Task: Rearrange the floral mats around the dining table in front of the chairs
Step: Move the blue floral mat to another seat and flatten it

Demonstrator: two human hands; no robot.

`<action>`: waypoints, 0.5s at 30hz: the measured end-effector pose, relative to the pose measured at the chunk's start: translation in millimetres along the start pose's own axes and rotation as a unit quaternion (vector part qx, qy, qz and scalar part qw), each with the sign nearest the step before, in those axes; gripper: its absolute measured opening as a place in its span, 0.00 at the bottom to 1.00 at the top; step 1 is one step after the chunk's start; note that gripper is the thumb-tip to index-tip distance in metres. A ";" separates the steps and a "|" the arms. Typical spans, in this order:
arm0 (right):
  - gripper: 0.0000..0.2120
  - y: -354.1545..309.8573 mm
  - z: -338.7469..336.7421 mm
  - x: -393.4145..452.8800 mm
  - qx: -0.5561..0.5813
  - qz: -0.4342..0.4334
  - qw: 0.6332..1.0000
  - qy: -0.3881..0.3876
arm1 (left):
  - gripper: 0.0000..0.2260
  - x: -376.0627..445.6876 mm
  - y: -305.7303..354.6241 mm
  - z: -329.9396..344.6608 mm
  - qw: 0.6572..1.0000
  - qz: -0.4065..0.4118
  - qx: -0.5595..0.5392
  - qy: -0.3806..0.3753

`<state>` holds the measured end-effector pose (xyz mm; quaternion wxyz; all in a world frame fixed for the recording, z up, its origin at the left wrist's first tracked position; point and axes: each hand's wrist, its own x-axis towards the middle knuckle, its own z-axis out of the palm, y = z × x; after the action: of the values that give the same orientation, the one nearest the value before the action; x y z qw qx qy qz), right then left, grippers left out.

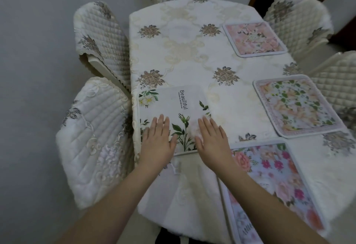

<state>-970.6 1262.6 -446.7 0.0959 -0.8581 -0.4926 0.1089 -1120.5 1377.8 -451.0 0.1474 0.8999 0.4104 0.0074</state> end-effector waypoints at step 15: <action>0.29 0.1 -16.7 -115.5 -0.044 0.048 0.997 0.045 | 0.28 -83.1 30.6 -11.5 0.978 0.173 0.103 0.058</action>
<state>-1022.5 1161.5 -420.1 0.0747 -0.8880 -0.4506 0.0533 -1154.6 1300.2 -422.8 0.0264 0.9657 0.2548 0.0424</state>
